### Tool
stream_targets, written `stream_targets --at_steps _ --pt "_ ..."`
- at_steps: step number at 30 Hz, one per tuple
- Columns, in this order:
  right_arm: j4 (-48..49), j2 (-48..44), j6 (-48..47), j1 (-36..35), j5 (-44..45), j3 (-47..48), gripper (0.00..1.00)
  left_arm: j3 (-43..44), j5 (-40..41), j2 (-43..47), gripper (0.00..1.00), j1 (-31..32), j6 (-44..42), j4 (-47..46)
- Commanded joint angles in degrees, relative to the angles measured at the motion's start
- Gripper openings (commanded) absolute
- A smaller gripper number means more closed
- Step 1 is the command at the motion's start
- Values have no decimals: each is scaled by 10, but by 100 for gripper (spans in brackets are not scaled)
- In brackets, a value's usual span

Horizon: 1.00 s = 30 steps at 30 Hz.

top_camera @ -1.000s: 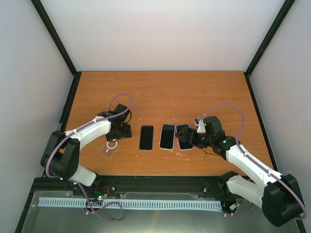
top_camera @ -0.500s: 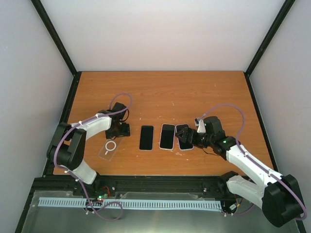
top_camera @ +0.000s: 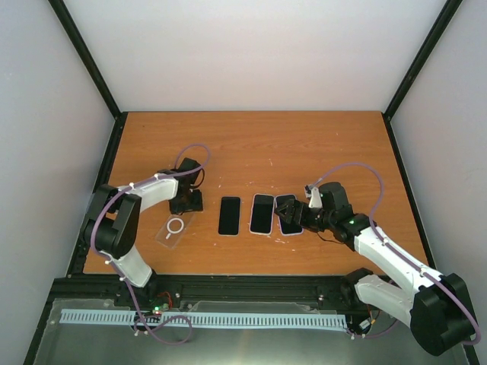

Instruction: Put the phone into the phone case

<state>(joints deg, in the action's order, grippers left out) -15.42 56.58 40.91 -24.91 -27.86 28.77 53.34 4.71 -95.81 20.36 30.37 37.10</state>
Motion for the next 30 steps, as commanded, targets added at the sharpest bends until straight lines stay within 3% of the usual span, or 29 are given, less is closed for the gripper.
stream_targets --at_steps 1,23,27,30 --pt "14 -3 -7 -5 -4 -1 100 13 -7 -4 60 -2 7 6" --pt "24 11 14 -26 7 14 100 8 -53 38 29 -2 9 4" --pt "27 19 18 -39 12 18 100 22 -43 43 29 -2 12 16" --pt "25 24 18 -52 19 23 100 30 -40 57 43 -2 17 39"
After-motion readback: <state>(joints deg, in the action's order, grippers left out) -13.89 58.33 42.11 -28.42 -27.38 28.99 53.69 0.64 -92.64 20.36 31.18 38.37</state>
